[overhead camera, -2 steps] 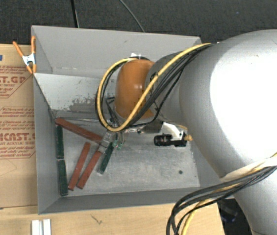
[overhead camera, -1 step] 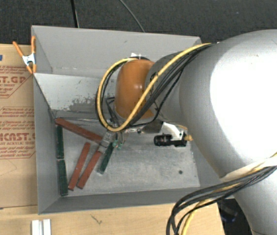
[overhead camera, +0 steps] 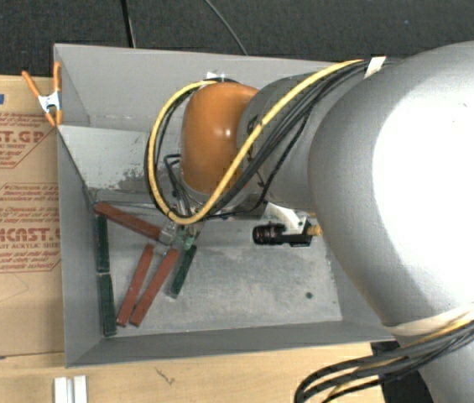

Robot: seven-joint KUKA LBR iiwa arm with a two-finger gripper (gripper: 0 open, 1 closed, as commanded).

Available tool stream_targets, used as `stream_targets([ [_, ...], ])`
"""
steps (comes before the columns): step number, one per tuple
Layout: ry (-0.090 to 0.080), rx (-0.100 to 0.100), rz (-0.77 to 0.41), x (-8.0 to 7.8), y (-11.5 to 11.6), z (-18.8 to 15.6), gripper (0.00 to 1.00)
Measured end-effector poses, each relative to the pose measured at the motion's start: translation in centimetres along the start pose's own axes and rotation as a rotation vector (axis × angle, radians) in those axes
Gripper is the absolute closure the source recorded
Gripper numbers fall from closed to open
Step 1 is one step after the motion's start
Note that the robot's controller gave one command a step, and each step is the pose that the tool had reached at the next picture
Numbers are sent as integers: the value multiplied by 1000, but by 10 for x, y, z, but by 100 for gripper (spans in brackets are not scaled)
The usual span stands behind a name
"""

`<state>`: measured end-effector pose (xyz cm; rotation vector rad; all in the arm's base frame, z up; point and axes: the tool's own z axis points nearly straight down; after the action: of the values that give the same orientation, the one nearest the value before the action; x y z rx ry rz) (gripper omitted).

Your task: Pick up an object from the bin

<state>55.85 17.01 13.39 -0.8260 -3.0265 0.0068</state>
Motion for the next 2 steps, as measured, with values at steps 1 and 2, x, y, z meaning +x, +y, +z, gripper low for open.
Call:
stream_targets([
  [1, -5, -7, -155, 36, 4, 21, 0],
  [2, 0, -2, -216, 51, 0, 53, 0],
])
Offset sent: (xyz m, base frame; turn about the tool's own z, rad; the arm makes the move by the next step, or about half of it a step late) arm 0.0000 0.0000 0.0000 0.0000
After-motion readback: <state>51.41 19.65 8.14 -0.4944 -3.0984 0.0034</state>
